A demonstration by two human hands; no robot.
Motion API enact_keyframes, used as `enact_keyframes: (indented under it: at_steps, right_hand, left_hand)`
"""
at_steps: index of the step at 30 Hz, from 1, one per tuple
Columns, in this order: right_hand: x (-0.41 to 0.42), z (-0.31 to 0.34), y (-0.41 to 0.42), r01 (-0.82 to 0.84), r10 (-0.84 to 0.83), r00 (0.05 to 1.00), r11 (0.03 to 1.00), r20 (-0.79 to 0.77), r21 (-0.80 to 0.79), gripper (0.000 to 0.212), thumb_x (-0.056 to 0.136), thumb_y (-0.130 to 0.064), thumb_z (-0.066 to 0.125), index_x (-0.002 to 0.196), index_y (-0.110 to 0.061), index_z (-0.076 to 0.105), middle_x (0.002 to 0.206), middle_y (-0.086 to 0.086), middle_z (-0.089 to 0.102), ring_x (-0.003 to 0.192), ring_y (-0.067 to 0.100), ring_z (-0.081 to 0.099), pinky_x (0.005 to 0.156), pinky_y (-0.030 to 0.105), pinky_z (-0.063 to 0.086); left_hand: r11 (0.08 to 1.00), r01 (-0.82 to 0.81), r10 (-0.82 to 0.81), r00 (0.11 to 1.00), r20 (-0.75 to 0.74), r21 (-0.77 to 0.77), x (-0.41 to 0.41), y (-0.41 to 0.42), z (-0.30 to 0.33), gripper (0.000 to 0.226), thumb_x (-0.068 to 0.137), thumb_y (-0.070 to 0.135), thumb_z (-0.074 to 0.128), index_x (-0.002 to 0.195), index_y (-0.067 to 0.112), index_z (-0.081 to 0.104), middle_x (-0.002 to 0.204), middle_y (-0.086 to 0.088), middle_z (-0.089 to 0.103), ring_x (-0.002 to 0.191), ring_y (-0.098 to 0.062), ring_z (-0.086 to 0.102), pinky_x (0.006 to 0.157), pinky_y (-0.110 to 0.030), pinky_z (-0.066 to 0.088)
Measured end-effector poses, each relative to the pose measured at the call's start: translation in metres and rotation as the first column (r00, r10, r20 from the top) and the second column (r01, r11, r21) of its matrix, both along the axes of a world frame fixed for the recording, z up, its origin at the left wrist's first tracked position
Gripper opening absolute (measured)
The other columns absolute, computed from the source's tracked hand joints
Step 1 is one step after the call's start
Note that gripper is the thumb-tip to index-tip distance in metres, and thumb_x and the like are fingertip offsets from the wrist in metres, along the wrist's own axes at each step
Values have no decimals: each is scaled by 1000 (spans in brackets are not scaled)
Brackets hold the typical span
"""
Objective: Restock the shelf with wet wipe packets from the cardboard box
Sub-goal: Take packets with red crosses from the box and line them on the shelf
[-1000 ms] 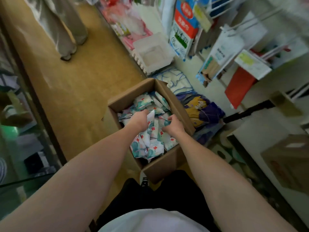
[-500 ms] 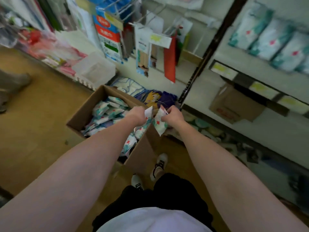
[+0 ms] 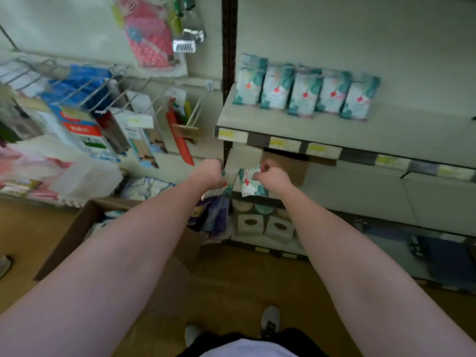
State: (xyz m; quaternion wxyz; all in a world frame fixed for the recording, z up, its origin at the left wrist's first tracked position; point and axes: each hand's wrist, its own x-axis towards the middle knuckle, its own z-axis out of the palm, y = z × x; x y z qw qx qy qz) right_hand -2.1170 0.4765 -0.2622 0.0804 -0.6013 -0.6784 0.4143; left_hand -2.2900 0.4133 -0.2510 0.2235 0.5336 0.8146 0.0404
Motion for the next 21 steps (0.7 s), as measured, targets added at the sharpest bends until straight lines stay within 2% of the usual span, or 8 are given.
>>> enact_keyframes:
  at_steps: [2, 4, 5, 7, 11, 15, 17, 21]
  right_hand:
    - [25, 15, 20, 38, -38, 999, 999, -10, 28, 28, 91, -28, 67, 113, -14, 56, 98, 4, 60, 88, 20, 62, 80, 36, 56]
    - [47, 31, 40, 80, -79, 997, 995, -20, 65, 25, 87, -24, 71, 105, -15, 56, 96, 2, 59, 80, 16, 58, 67, 30, 51]
    - [57, 39, 49, 90, -89, 996, 993, -25, 76, 28, 86, -23, 73, 107, -16, 56, 99, 2, 60, 81, 16, 57, 66, 29, 48]
    - [74, 51, 64, 98, -94, 995, 992, -43, 85, 38, 85, -22, 74, 119, -17, 55, 109, 2, 61, 90, 19, 60, 72, 31, 51]
    - [103, 68, 87, -18, 17, 1000, 993, 8, 118, 46, 87, -16, 70, 131, -15, 59, 123, 5, 65, 93, 19, 61, 76, 29, 52]
    - [126, 77, 102, -54, 41, 997, 981, 70, 186, 32, 88, -16, 67, 119, -14, 67, 114, 8, 68, 91, 22, 62, 74, 29, 51]
    - [138, 79, 108, -37, 31, 999, 978, 33, 206, 33, 89, -20, 66, 121, -13, 65, 116, 8, 67, 89, 23, 59, 74, 29, 49]
    - [158, 87, 124, 41, -22, 996, 973, -85, 226, 49, 91, -25, 64, 137, -12, 55, 136, 7, 58, 113, 25, 58, 82, 27, 44]
  left_hand:
    - [1000, 16, -16, 999, -29, -4, 23, 20, 12, 41, 84, 12, 73, 122, 8, 58, 113, -10, 62, 98, -25, 58, 82, -32, 50]
    - [1000, 28, -28, 998, -60, 0, 44, 38, 24, 47, 86, 12, 71, 130, 8, 55, 122, -11, 60, 110, -27, 57, 86, -32, 47]
    - [999, 32, -32, 997, -67, 3, 54, 46, 29, 50, 86, 11, 72, 133, 10, 54, 126, -11, 58, 114, -27, 56, 89, -32, 47]
    - [998, 54, -52, 995, -83, 22, 72, 61, 38, 54, 83, 9, 74, 133, 13, 55, 129, -11, 56, 117, -27, 55, 94, -32, 48]
    - [996, 75, -68, 987, -149, 39, 107, 92, 53, 48, 80, 11, 75, 126, 11, 58, 123, -12, 60, 112, -29, 58, 89, -34, 52]
    - [994, 85, -70, 976, -206, 65, 132, 119, 66, 31, 82, 10, 68, 112, 8, 62, 114, -14, 63, 106, -30, 60, 78, -33, 51]
    - [993, 94, -78, 977, -200, 72, 142, 129, 71, 25, 82, 8, 66, 107, 8, 62, 109, -12, 63, 102, -30, 60, 76, -33, 52]
    - [988, 126, -111, 981, -157, 88, 156, 149, 82, 16, 82, 4, 62, 96, 11, 56, 96, -8, 56, 93, -27, 58, 69, -31, 48]
